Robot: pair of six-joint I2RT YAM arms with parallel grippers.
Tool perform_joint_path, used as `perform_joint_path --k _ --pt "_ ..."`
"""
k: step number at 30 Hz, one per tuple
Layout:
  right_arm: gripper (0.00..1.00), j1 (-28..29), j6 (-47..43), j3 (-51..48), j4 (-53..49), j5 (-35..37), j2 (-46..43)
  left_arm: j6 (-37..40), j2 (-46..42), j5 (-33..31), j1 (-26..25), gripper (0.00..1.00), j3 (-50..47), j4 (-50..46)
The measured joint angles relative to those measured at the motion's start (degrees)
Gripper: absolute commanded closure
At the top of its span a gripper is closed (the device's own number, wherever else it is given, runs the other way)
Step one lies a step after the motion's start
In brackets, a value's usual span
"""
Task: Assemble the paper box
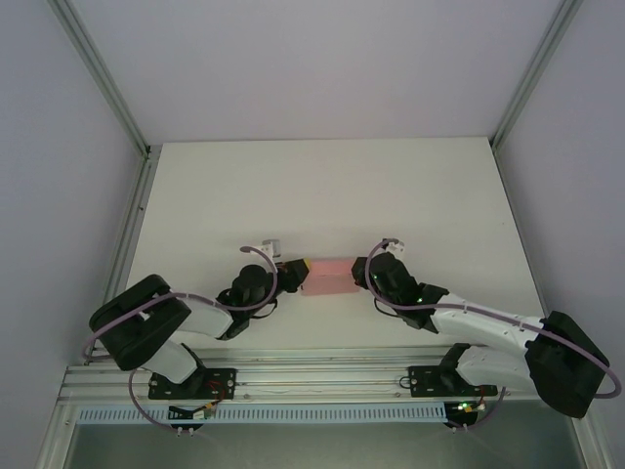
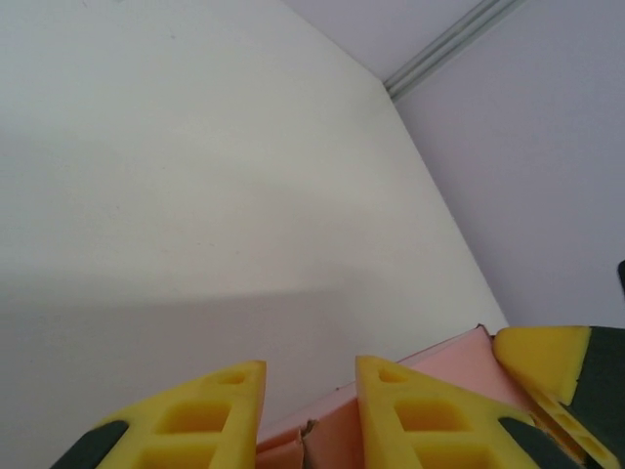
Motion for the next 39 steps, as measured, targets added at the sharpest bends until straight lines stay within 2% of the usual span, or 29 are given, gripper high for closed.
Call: perform_joint_path --k 2,4,5,9,12,15,17,23,25,27,29,30,34,36,39 --pt "0.80 0.0 -0.1 0.0 0.2 0.0 0.0 1.2 -2.3 -0.9 -0.6 0.63 1.0 -4.8" --pt "0.79 0.0 -0.1 -0.1 0.5 0.0 0.1 2.3 -4.7 -0.8 -0.9 0.57 2.2 -9.7" --pt "0.78 0.0 -0.1 -0.1 0.5 0.1 0.1 2.6 -5.9 -0.8 -1.1 0.50 2.6 -12.2" --pt "0.75 0.0 -0.5 0.5 -0.5 0.2 0.1 4.2 -10.6 -1.8 -1.4 0.38 6.6 -25.6" --pt "0.72 -0.1 -0.8 1.4 -2.4 0.2 -0.1 5.3 -13.0 -2.1 -1.6 0.20 10.1 -36.2" --pt "0.70 -0.1 -1.4 2.2 -4.3 0.0 -0.9 6.1 -15.3 -1.9 -2.5 0.06 12.1 -44.2" --pt "0.68 0.0 -1.9 2.6 -5.6 -0.5 -1.5 6.5 -16.9 -1.9 -3.0 0.00 12.8 -48.0" --pt "0.54 0.0 -4.0 3.8 -9.8 -1.0 -2.2 7.0 -22.6 -4.1 -3.0 0.00 15.8 -56.4" --pt "0.41 0.0 -6.0 5.1 -12.2 -1.1 -2.1 7.0 -24.2 -5.5 -3.0 0.00 16.9 -58.5" --pt "0.21 0.0 -9.3 7.1 -15.2 -1.0 -1.5 7.2 -25.8 -8.0 -3.0 0.00 18.6 -61.6" --pt "0.05 0.0 -13.5 10.1 -17.6 -1.0 -1.0 7.5 -27.5 -11.4 -2.9 0.00 21.0 -65.4" --pt "0.00 0.0 -16.0 11.7 -18.2 -0.9 -0.8 7.6 -28.2 -13.4 -2.7 0.00 22.4 -67.7" --pt "0.00 -1.0 -28.9 18.9 -18.7 -5.3 0.0 6.6 -30.1 -21.1 0.4 0.00 28.2 -76.0" --pt "0.00 -1.7 -37.7 22.0 -19.3 -12.8 0.8 5.9 -30.3 -23.2 4.2 0.00 29.6 -79.5" --pt "0.00 -2.4 -59.7 27.5 -26.7 -29.0 4.3 4.3 -29.2 -22.6 12.3 0.00 29.6 -84.2"
